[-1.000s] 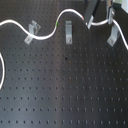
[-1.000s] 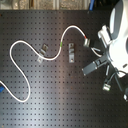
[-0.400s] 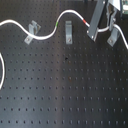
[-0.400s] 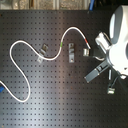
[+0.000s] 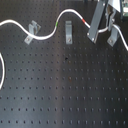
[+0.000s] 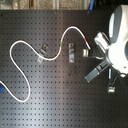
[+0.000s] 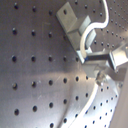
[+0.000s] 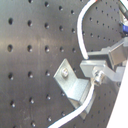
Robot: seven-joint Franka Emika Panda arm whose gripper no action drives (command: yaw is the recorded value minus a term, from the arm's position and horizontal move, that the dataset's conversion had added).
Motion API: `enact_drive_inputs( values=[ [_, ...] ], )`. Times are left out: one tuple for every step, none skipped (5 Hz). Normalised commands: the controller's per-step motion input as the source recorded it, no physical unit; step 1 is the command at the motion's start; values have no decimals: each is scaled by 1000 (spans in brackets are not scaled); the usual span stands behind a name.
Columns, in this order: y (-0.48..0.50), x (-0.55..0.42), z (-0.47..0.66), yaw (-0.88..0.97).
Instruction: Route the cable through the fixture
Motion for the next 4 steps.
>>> enact_drive_inputs(
  values=[
    [0,0,0,-6],
    [-95,-105,372,-54],
    [-223,-234,352,0],
    [-460,-307,-27,200]
  ],
)
